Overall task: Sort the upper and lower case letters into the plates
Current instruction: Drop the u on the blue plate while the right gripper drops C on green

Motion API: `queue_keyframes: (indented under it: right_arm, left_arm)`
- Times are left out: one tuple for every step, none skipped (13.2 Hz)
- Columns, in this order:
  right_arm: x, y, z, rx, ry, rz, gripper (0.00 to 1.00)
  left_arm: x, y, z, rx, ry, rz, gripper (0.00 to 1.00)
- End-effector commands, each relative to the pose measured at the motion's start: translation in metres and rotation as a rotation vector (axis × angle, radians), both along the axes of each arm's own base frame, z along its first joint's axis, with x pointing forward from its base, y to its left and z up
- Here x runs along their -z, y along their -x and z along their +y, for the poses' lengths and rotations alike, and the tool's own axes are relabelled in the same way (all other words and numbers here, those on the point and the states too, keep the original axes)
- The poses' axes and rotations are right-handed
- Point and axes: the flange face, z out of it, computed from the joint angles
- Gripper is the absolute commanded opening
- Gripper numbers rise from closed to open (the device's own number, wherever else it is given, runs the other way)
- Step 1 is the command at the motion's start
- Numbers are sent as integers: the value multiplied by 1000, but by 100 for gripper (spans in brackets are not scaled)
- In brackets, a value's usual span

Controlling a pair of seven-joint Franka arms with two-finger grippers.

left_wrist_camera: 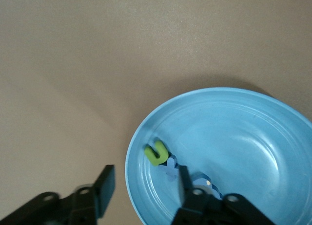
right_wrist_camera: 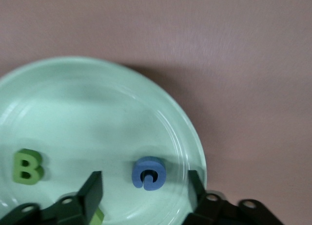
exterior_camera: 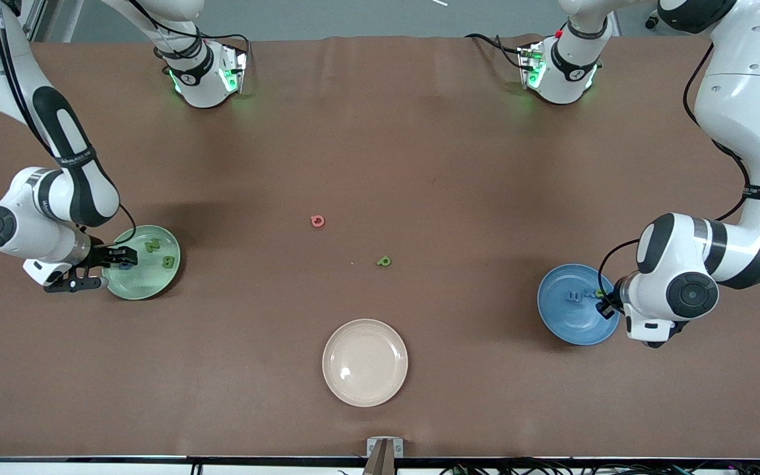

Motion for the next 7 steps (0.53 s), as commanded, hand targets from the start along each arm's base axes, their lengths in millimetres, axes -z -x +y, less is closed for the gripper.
queue_keyframes:
  right_arm:
    - [-58, -1, 27, 8, 15, 0, 100]
    - [-73, -1, 48, 23, 21, 12, 100]
    - [-90, 1, 77, 47, 31, 33, 100]
    - [-104, 3, 106, 71, 44, 44, 100]
    - [-114, 6, 145, 93, 58, 45, 100]
    - [-119, 10, 191, 135, 77, 47, 100]
    - [-119, 17, 230, 165, 91, 43, 100]
  left_arm:
    - [-8, 5, -7, 7, -2, -9, 100]
    - [-11, 5, -13, -11, -1, -11, 100]
    - [-16, 8, -38, -11, 4, -18, 100]
    - [-20, 13, -63, -5, 10, -8, 100]
    - [-26, 19, -96, 21, 23, 1, 100]
    - [-35, 25, -128, 30, 40, -10, 100]
    - [-41, 32, -159, 30, 54, -22, 100]
